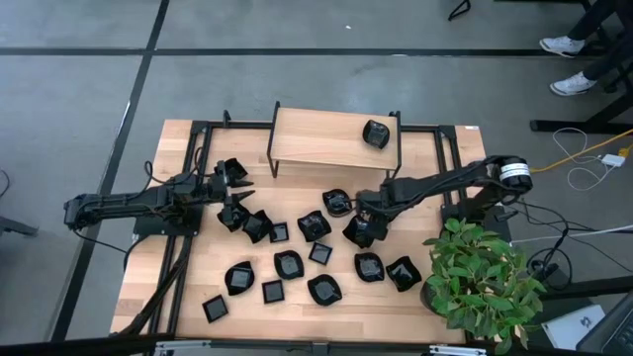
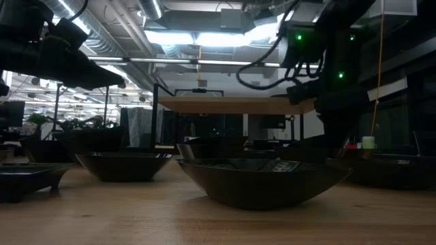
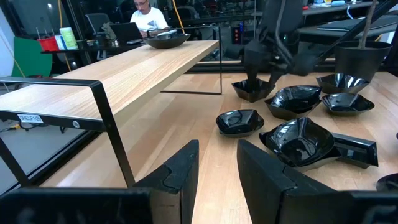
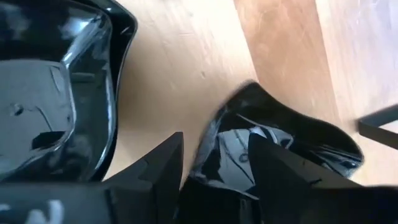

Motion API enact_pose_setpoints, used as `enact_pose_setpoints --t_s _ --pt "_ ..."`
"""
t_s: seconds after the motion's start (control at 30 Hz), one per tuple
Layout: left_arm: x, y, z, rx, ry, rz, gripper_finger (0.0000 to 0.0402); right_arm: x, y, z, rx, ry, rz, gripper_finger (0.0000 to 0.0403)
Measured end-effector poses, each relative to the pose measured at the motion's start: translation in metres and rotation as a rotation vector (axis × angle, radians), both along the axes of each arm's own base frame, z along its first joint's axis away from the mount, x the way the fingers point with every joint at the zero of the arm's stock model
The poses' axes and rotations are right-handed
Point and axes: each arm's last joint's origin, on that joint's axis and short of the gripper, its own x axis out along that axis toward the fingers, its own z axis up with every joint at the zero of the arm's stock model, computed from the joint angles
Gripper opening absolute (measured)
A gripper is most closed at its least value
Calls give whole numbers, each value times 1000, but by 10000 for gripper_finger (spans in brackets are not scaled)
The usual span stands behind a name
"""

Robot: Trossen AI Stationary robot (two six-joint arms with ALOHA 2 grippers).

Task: Pick & Place Mini shaped plates
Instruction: Put the distorted square plate on the shelf

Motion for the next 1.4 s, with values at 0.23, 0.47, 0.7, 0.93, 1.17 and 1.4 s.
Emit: enact_pose_setpoints --t_s 0.23,0.47,0.7,0.93,1.17,1.4 --pt "0 0 0 0 0 0 104 1 0 -3 -2 9 3 157" --pt "0 0 0 0 0 0 104 1 0 -3 -2 9 5 70" --pt "0 0 0 0 0 0 104 0 0 -2 -9 16 24 8" --pt "0 0 0 0 0 0 104 4 0 11 -6 47 39 6" --pt "0 0 0 0 0 0 104 12 0 31 -1 48 95 6" --pt "0 0 0 0 0 0 104 15 0 48 -3 78 130 6"
